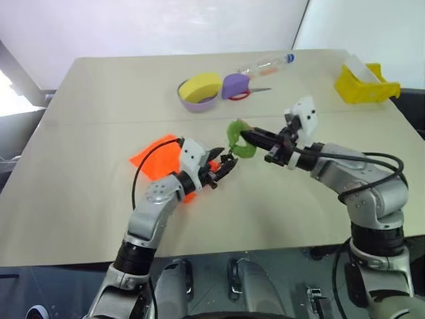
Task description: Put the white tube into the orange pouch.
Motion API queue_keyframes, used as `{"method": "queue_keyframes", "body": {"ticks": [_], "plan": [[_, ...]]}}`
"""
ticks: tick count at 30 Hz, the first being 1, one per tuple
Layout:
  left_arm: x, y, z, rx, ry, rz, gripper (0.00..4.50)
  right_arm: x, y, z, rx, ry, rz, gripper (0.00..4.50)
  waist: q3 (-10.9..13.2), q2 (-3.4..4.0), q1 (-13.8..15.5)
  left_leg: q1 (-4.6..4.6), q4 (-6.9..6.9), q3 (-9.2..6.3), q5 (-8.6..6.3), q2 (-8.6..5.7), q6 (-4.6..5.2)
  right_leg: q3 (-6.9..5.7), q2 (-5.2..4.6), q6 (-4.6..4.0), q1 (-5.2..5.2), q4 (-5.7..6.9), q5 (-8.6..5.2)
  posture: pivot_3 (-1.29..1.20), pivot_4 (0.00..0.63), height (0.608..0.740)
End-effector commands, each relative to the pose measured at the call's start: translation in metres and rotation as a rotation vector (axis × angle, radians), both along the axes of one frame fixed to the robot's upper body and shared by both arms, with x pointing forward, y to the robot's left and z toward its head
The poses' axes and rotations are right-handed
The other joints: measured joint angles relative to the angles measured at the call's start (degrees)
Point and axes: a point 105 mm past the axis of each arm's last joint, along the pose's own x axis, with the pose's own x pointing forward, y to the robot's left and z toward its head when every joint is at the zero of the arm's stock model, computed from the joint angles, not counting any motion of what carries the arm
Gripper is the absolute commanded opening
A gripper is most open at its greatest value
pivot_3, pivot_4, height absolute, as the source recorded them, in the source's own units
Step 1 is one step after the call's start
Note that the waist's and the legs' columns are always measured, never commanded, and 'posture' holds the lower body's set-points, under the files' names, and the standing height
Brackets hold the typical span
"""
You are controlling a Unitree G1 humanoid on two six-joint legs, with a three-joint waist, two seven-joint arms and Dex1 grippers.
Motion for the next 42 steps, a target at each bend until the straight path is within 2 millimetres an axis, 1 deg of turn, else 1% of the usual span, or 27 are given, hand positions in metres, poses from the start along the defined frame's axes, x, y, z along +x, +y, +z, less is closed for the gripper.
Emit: {"method": "queue_keyframes", "body": {"ticks": [1, 3, 5, 10, 15, 18, 24, 29, 36, 42], "plan": [[-0.001, 0.010, 0.013, -0.028, -0.063, -0.104, 2.60, -0.007, 0.001, 0.007, -0.020, -0.089, 0.044, 0.00, 0.00, 0.00, -0.05, 0.02, 0.00, 0.00, 0.00, 0.00, 0.00, 0.00, 0.01, -0.01, 0.00, 0.01, 0.00, 0.00, 0.150, 0.740], [0.002, 0.016, 0.013, -0.017, -0.068, -0.117, 2.60, -0.008, 0.002, 0.006, -0.026, -0.101, 0.054, 0.00, 0.00, 0.00, -0.08, 0.04, 0.00, -0.02, 0.00, 0.03, 0.00, 0.00, 0.05, -0.04, 0.00, 0.01, 0.00, 0.00, 0.150, 0.740], [0.003, 0.018, 0.010, -0.015, -0.051, -0.132, 2.60, -0.009, 0.004, 0.006, -0.021, -0.110, 0.062, 0.00, 0.00, 0.00, -0.01, 0.03, 0.00, -0.04, 0.00, 0.04, -0.01, 0.00, 0.06, -0.04, 0.00, 0.01, 0.01, 0.00, 0.150, 0.740], [0.006, 0.022, 0.005, -0.047, -0.033, -0.121, 2.60, -0.011, 0.007, 0.004, -0.035, -0.125, 0.079, 0.00, 0.00, 0.00, 0.09, 0.00, 0.01, 0.00, 0.00, 0.03, 0.00, 0.00, -0.04, -0.03, 0.01, 0.00, 0.01, 0.00, 0.150, 0.740], [0.010, 0.027, 0.004, -0.113, 0.035, -0.169, 2.60, -0.012, 0.010, 0.005, -0.030, -0.128, 0.091, 0.00, 0.00, 0.00, 0.07, 0.01, 0.01, 0.01, 0.00, 0.01, 0.00, 0.00, -0.03, -0.01, 0.01, 0.00, 0.01, 0.00, 0.150, 0.740], [0.012, 0.027, 0.004, -0.083, 0.034, -0.226, 2.60, -0.013, 0.012, 0.003, -0.032, -0.122, 0.102, 0.00, 0.00, 0.00, 0.12, 0.01, 0.01, -0.01, 0.00, 0.02, 0.00, -0.02, 0.00, -0.02, 0.01, 0.01, 0.01, 0.00, 0.150, 0.740], [0.010, 0.023, -0.005, 0.021, 0.010, -0.350, 2.60, -0.013, 0.014, 0.003, -0.035, -0.124, 0.107, 0.00, 0.00, 0.00, 0.06, 0.01, 0.02, 0.01, 0.00, 0.02, 0.00, -0.02, -0.02, -0.04, 0.02, 0.00, 0.02, 0.00, 0.150, 0.740], [0.019, 0.021, -0.012, 0.086, -0.017, -0.383, 2.60, -0.013, 0.016, 0.002, -0.036, -0.120, 0.108, 0.00, 0.00, 0.00, 0.18, -0.01, 0.01, 0.01, 0.00, 0.01, 0.00, -0.03, -0.01, -0.12, 0.01, 0.00, 0.07, 0.00, 0.150, 0.740], [0.026, 0.015, -0.003, 0.062, -0.060, -0.403, 2.60, -0.013, 0.016, 0.002, -0.033, -0.118, 0.104, 0.00, 0.01, -0.01, 0.11, -0.02, 0.04, 0.02, 0.00, 0.00, 0.00, -0.03, -0.05, -0.10, 0.01, 0.00, 0.06, 0.00, 0.150, 0.740], [0.017, 0.018, -0.001, 0.074, -0.068, -0.471, 2.60, -0.012, 0.015, 0.001, -0.039, -0.112, 0.103, 0.00, 0.01, -0.01, -0.01, -0.01, 0.02, 0.01, 0.00, 0.02, 0.00, -0.03, 0.00, -0.09, 0.01, 0.01, 0.08, 0.00, 0.150, 0.740]]}}
